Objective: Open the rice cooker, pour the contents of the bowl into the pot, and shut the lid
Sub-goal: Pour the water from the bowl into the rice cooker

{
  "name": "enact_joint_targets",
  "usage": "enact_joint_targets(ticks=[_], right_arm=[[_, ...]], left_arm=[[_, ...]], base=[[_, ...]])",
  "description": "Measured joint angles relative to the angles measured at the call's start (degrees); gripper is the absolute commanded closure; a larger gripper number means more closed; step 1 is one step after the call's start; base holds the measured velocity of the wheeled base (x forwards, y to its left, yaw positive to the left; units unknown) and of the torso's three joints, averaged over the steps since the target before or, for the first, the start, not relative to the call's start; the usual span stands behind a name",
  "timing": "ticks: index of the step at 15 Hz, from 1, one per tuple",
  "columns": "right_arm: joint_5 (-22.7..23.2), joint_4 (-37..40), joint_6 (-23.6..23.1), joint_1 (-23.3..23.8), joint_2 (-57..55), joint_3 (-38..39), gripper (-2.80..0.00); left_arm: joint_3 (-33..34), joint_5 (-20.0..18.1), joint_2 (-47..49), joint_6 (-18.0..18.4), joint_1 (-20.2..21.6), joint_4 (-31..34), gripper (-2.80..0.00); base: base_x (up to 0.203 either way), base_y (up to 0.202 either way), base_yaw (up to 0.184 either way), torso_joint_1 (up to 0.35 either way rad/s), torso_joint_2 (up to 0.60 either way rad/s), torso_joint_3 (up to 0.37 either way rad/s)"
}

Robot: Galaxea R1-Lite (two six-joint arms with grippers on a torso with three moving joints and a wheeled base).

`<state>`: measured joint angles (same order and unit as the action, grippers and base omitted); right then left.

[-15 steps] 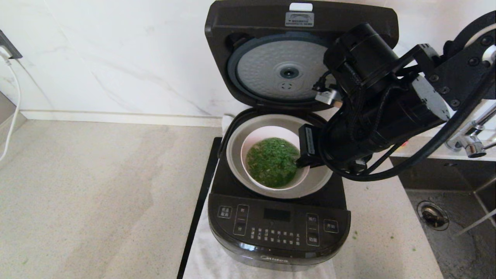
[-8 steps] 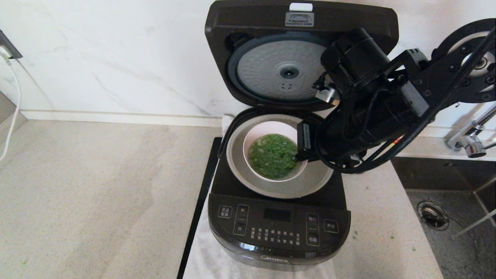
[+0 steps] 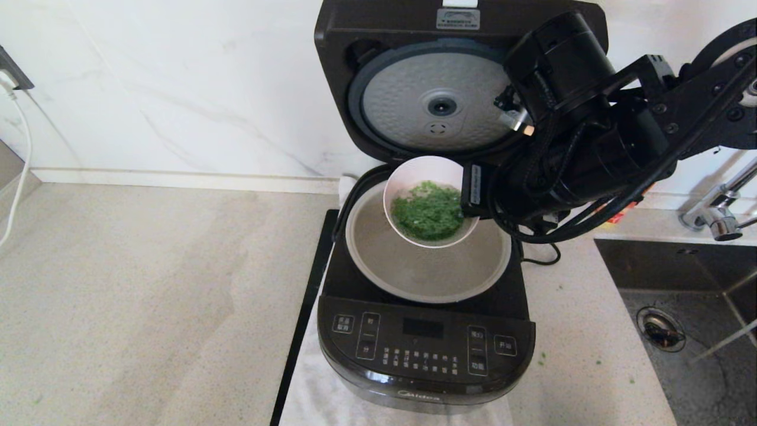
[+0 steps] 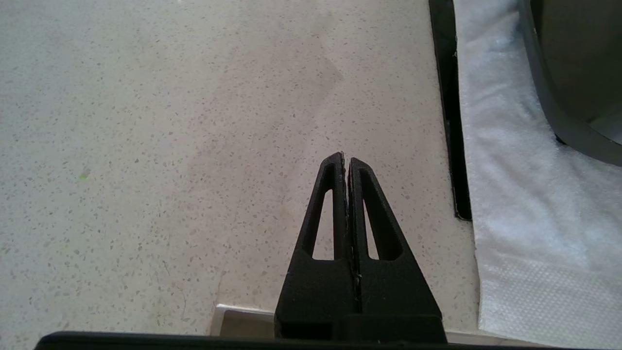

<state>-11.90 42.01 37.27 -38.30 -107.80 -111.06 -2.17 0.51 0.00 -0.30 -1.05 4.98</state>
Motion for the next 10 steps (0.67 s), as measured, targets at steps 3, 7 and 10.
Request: enact_joint_targets(ticks=[3, 7, 10], right_arm=[[-1.53, -0.17, -0.31, 0.0, 0.36, 0.42, 0.0], [-5.73, -1.96, -0.8, -0.5, 0.41, 1.16, 0.0], [-8.94, -7.68, -3.98, -1.31, 0.94, 5.67, 0.0]], left_arm=[[0.0, 0.01, 0.0, -0.01, 0.0, -0.02, 0.0], [0.0, -0.02, 0.0, -0.04, 0.0, -0.02, 0.0], [0.0, 0.01, 0.0, -0.02, 0.0, -0.02, 0.0]], base=[[0.0, 0.0, 0.0, 0.0, 0.0, 0.0], [0.0, 0.0, 0.0, 0.0, 0.0, 0.0], [0.0, 0.0, 0.0, 0.0, 0.0, 0.0]])
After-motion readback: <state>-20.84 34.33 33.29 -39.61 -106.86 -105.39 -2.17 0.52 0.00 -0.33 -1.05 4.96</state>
